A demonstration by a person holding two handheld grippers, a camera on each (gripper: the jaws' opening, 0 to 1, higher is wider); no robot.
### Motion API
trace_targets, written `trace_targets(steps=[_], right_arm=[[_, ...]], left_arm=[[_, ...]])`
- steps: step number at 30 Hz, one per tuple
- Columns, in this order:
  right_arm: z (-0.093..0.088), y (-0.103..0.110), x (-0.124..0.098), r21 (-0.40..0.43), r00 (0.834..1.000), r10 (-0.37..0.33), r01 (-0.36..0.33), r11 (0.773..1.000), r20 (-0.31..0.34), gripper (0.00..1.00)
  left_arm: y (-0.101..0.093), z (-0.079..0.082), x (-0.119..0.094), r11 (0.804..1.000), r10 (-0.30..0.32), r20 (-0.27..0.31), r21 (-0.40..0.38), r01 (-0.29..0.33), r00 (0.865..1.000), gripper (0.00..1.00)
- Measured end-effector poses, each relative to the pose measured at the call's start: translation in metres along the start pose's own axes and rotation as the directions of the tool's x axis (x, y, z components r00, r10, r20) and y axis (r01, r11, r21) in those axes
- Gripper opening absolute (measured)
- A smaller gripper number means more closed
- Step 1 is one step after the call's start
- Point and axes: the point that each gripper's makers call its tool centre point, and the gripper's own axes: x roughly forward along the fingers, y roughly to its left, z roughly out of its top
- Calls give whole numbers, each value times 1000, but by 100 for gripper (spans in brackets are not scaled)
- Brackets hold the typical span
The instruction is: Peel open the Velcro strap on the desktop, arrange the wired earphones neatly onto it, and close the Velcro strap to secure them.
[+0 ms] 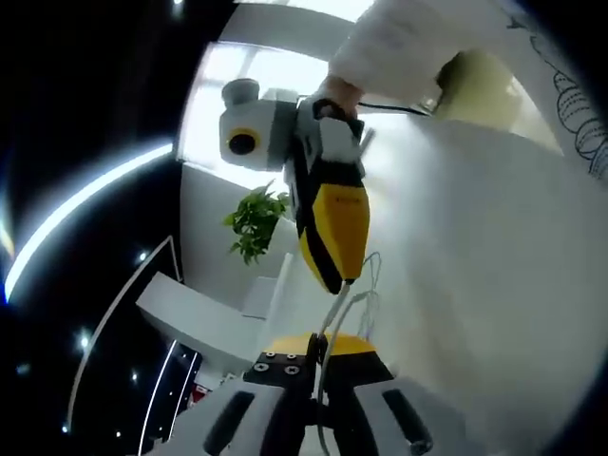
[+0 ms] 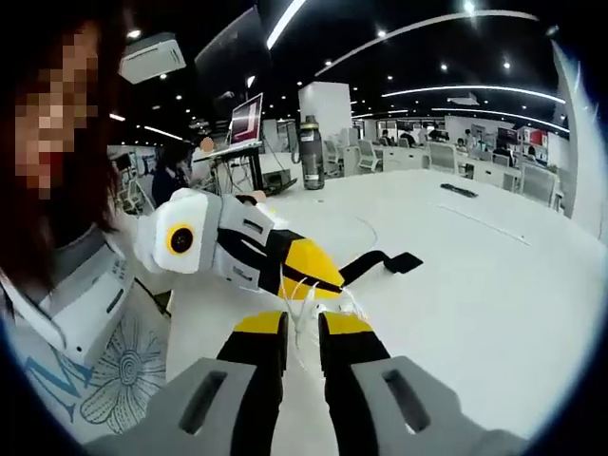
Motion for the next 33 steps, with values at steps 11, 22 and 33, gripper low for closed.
trace_targets(steps=[11, 22, 33], right_arm=[[3, -7, 2, 40, 1000, -17, 16, 999, 16, 13], [-3, -4, 13, 35, 1000, -3, 4, 999, -22, 8], [-5, 3, 7, -1, 999, 24, -24, 1000, -30, 7]], left_arm=[[2, -1, -1, 1000, 2, -9, -1, -2, 1000, 6], [4, -3, -4, 1000, 12, -20, -15, -12, 1000, 6], [3, -8, -5, 999, 20, -34, -49, -22, 999, 7]])
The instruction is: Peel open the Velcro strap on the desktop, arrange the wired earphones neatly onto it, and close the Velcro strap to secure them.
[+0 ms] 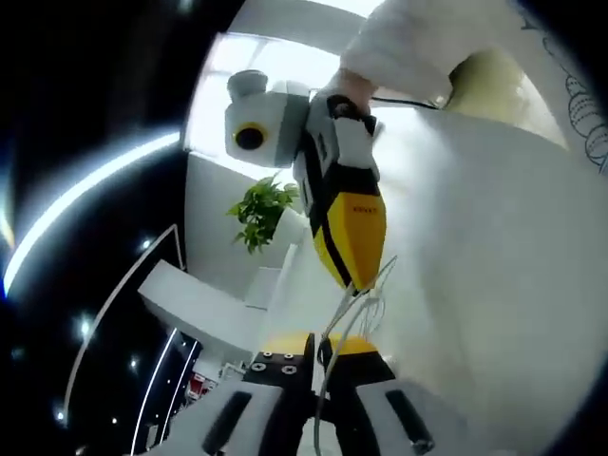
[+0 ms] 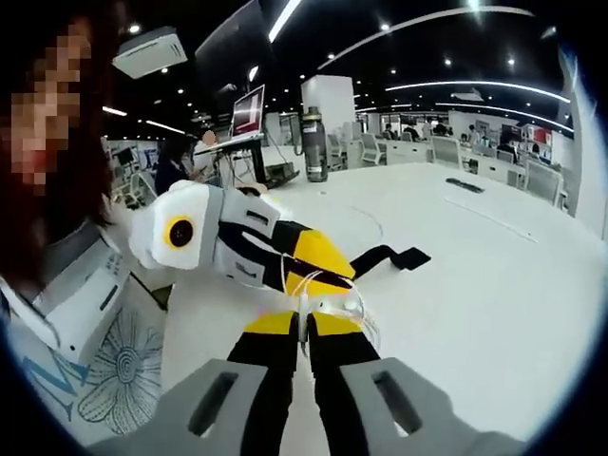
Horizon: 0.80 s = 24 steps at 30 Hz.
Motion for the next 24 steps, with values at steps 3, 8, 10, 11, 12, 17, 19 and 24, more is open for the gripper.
trace_targets(steps=[3, 8, 10, 11, 12, 17, 19, 24], right_arm=[[-2, 2, -3, 0, 1000, 5, -5, 1000, 0, 7], [-11, 2, -5, -11, 1000, 1, -1, 1000, -26, 7], [-11, 2, -5, -2, 1000, 3, -3, 1000, -28, 9], [-10, 2, -6, 26, 1000, 6, -5, 1000, -22, 13], [-6, 3, -6, 50, 1000, 18, -17, 999, -6, 20], [10, 1, -5, 68, 999, 18, -20, 997, 29, 24], [12, 1, 0, 71, 1000, 27, -28, 997, 6, 24], [9, 5, 11, 71, 996, 51, -46, 996, -69, 23]], left_arm=[[-1, 0, 0, 1000, 3, -4, 0, -3, 1000, 6], [-5, 3, 1, 1000, -8, 4, -1, 8, 1000, 6], [-4, 3, 1, 1000, -6, 4, 11, 6, 1000, 6], [-4, 3, 1, 1000, -5, 5, 20, 5, 1000, 6], [-4, 3, 1, 1000, -5, 6, 25, 4, 1000, 6], [1, 3, 1, 999, 0, 6, 45, 0, 1000, 6], [2, 3, 1, 999, 2, 7, 51, -2, 1000, 6], [3, 2, 1, 998, 3, 2, 65, -3, 1000, 6]])
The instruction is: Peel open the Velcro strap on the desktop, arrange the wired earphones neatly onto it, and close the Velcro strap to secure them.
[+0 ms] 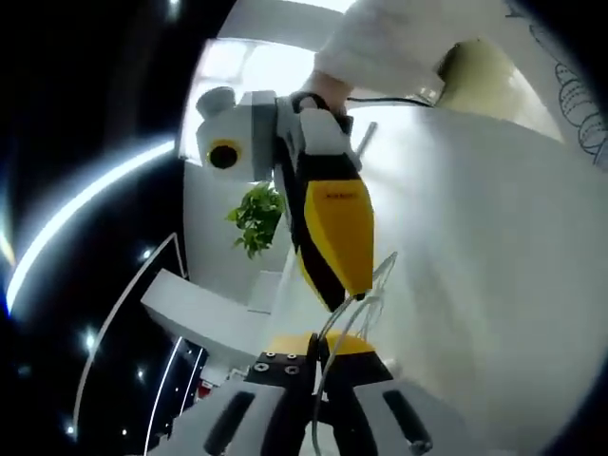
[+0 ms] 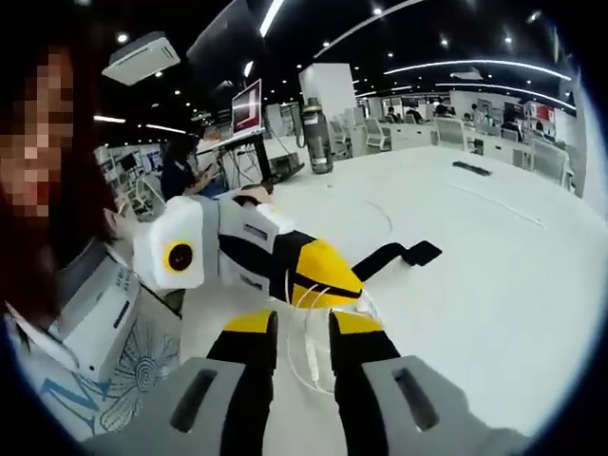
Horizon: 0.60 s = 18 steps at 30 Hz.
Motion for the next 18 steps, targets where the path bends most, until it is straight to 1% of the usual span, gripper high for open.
trace_targets(steps=[3, 7, 11, 13, 18], right_arm=[[-1, 0, 4, 8, 1000, 1, -1, 1000, -31, 20], [-4, -1, 8, -6, 997, -7, 6, 1000, -76, 15], [-6, 3, 13, -11, 994, 9, -10, 1000, -111, 12], [-6, 4, 14, -17, 993, 13, -16, 1000, -119, 8], [-6, 7, 15, 1, 993, 34, -34, 999, -113, 8]], left_arm=[[1, 0, 0, 1000, 0, -5, 16, 0, 1000, 6], [3, 0, -1, 999, 2, -8, 34, -1, 1000, 6], [5, -1, -2, 999, 6, -13, 47, -5, 1000, 6], [5, 0, -2, 999, 5, -11, 49, -4, 1000, 6], [6, -1, -2, 999, 3, -9, 48, -2, 1000, 6]])
